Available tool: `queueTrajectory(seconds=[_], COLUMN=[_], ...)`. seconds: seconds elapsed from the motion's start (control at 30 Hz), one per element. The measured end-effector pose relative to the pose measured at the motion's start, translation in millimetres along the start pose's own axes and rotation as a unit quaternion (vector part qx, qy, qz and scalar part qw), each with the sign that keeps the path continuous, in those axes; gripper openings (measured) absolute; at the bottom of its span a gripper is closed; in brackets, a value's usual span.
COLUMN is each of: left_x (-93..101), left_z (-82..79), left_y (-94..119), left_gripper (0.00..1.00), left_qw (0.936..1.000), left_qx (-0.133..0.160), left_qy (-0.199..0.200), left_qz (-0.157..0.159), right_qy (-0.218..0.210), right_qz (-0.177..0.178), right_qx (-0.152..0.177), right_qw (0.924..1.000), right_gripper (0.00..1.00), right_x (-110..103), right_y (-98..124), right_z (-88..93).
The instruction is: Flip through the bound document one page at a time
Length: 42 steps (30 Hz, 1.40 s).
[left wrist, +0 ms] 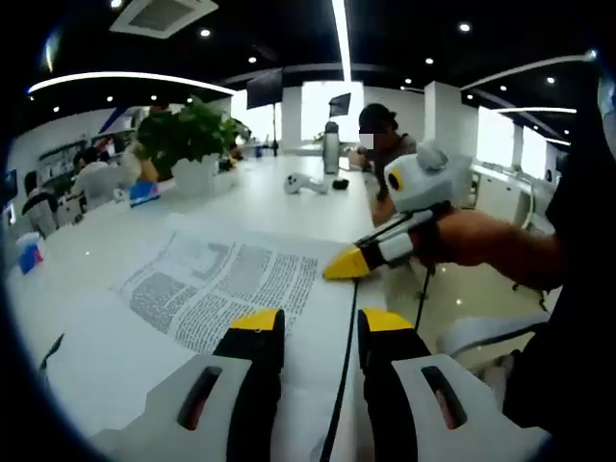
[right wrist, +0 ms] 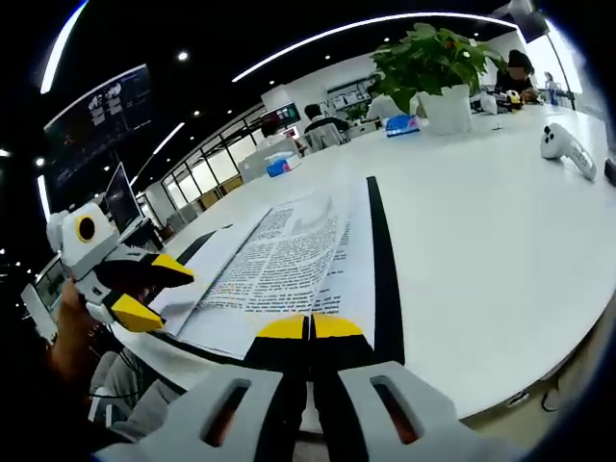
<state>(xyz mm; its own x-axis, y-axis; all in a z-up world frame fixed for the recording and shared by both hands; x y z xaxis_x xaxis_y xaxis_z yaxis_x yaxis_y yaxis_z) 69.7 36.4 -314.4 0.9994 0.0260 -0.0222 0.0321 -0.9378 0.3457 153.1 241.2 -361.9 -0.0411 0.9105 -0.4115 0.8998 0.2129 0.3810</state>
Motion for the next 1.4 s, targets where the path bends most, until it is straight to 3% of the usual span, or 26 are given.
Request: queueTrajectory(seconds=[0.23,0.53,0.63,0.77,0.97,1.17,1.3,1.4], left_x=[-1.6,0.2,1.9,5.8,8.9,23.7,30.7,35.7], left_z=[6.4,26.9,34.8,42.9,54.4,69.0,77.3,81.9], left_y=[47,98,113,135,169,202,215,219], left_gripper=[0.32,0.31,0.31,0.31,0.31,0.31,0.31,0.29], left_qw=[0.9986,0.9922,0.9893,0.9867,0.9772,0.9694,0.9628,0.9633], left_qx=[0.028,0.058,0.055,0.055,0.072,0.069,0.073,0.068], left_qy=[0.012,0.043,0.037,0.046,0.066,0.072,0.083,0.085], left_qz=[-0.044,-0.101,-0.13,-0.146,-0.189,-0.225,-0.247,-0.245], right_qy=[0.006,0.008,0.014,0.013,0.012,0.021,0.021,0.02], right_qz=[0.009,0.017,0.019,0.023,0.024,0.024,0.024,0.023], right_qx=[-0.006,-0.007,-0.005,-0.004,-0.002,0.0,0.0,0.002], right_qw=[0.9999,0.9998,0.9997,0.9996,0.9996,0.9995,0.9995,0.9995], right_gripper=[0.01,0.01,0.01,0.01,0.01,0.01,0.01,0.01], right_x=[-1,-2,-5,-7,-11,-14,-14,-16], right_y=[0,0,1,1,1,-1,-1,-1], right_z=[-0.3,0.0,0.9,1.1,1.8,1.8,1.2,2.0])
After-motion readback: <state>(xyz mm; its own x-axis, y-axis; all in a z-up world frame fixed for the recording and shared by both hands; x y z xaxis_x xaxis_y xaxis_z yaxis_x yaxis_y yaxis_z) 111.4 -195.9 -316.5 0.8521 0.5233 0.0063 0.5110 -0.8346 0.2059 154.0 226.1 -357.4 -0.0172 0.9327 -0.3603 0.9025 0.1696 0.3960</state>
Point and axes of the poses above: the point that each gripper's makers call its tool centre point, and the gripper's own axes: y roughly backward along the fingers, x roughly to its right, z roughly out of its underside, the point moved 9 cm from there along y, roughly backward along the fingers, and after that the axes turned 2 degrees about -y, right-handed, at the moved point
